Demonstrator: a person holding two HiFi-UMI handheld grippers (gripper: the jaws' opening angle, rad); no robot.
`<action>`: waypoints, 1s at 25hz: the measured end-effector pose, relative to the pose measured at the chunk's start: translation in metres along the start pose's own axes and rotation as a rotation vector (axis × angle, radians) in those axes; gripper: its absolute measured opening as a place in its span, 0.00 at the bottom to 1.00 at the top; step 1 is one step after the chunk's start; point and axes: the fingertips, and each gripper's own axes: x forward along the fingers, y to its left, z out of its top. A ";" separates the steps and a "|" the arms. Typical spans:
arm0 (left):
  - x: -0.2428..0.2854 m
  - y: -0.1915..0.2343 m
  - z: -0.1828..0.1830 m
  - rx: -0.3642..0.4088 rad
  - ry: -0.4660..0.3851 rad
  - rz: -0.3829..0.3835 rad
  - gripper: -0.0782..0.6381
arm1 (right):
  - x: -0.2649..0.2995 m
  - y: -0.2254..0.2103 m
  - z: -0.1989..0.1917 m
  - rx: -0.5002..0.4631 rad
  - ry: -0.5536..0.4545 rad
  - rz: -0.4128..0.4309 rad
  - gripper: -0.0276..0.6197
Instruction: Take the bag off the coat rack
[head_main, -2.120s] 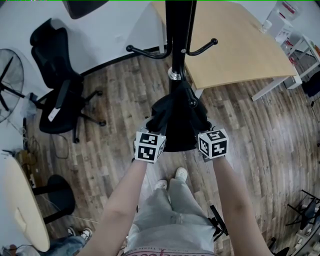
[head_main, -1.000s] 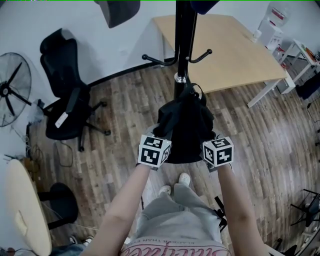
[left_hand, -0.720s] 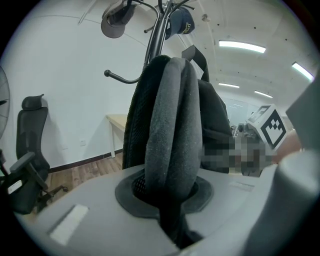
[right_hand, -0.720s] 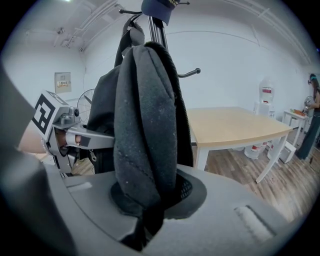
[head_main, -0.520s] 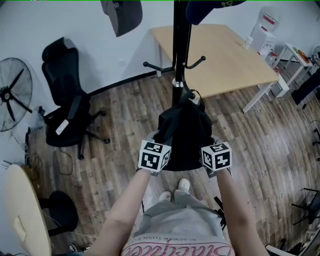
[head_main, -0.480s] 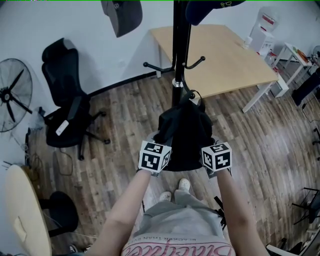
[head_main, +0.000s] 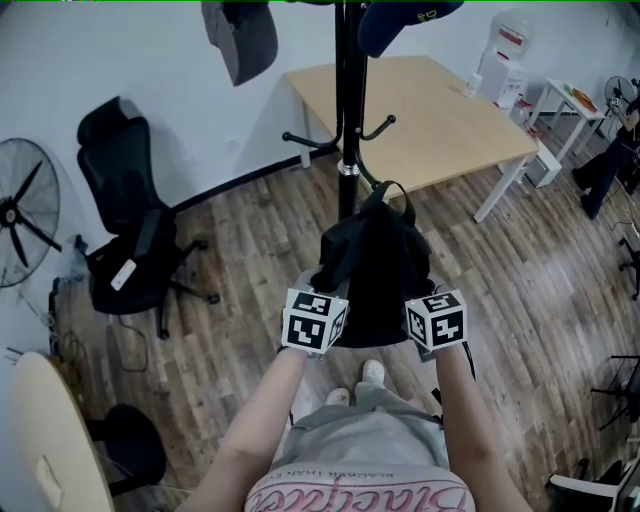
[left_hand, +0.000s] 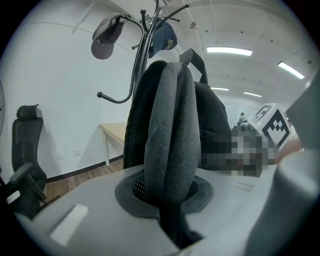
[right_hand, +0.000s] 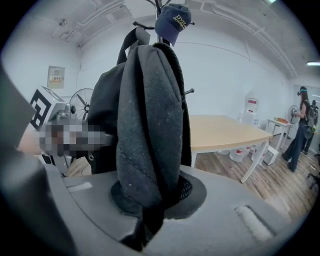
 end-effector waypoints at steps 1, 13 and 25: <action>-0.002 -0.003 0.003 0.008 -0.007 -0.008 0.19 | -0.005 0.000 0.001 0.009 -0.004 -0.014 0.09; -0.027 -0.027 0.043 0.070 -0.105 -0.085 0.19 | -0.049 0.004 0.020 0.059 -0.070 -0.129 0.09; -0.043 -0.057 0.104 0.168 -0.263 -0.112 0.19 | -0.099 -0.012 0.063 0.005 -0.203 -0.194 0.09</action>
